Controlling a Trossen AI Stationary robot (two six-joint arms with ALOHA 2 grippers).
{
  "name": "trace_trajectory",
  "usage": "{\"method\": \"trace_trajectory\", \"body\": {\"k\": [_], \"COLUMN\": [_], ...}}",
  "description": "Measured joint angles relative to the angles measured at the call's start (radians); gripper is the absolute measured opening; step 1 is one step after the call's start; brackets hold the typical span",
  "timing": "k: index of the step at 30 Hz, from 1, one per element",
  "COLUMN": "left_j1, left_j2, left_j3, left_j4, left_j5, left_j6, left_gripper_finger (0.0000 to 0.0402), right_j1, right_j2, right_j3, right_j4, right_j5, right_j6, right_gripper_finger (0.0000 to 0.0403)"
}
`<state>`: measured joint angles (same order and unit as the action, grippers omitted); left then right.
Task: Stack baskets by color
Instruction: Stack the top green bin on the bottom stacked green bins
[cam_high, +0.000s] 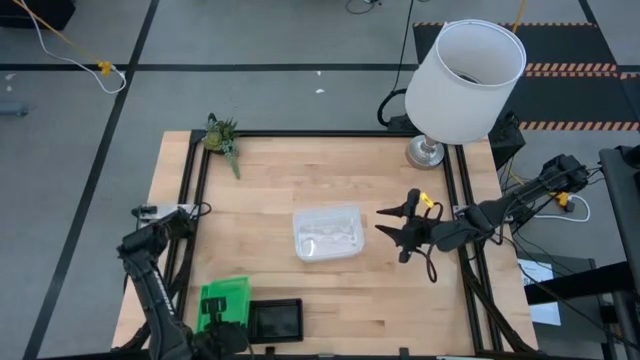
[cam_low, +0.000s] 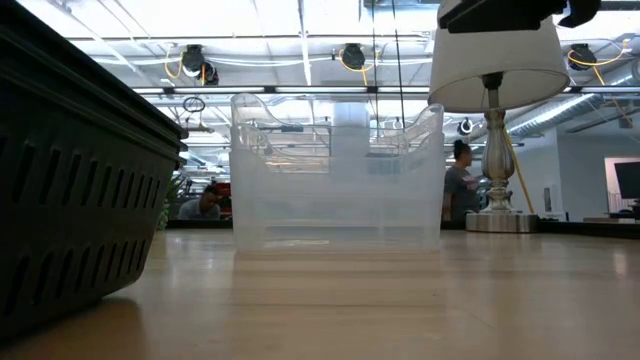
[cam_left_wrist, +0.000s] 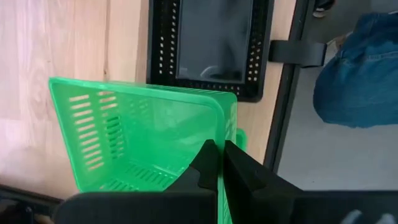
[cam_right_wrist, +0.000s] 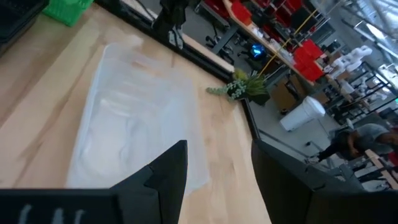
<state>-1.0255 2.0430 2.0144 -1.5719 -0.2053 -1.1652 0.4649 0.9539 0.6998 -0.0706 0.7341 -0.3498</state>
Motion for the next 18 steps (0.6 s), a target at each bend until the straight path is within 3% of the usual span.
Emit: {"method": "trace_trajectory", "body": {"k": [8,18], "left_j1": [-0.042,-0.072], "left_j2": [-0.001,-0.001], "left_j3": [-0.019,-0.146], "left_j4": [0.002,0.0], "left_j5": [0.023,0.037], "left_j6": [-0.124,-0.103], "left_gripper_finger": [0.0004,0.0009], "right_j1": [0.0,0.0], "right_j2": [0.0,0.0], "right_j3": [0.0,0.0], "right_j4": [0.048,0.045], "right_j5": [-0.001,-0.002], "right_j6": [-0.04,-0.039], "right_gripper_finger": [0.0171,0.0171]}}
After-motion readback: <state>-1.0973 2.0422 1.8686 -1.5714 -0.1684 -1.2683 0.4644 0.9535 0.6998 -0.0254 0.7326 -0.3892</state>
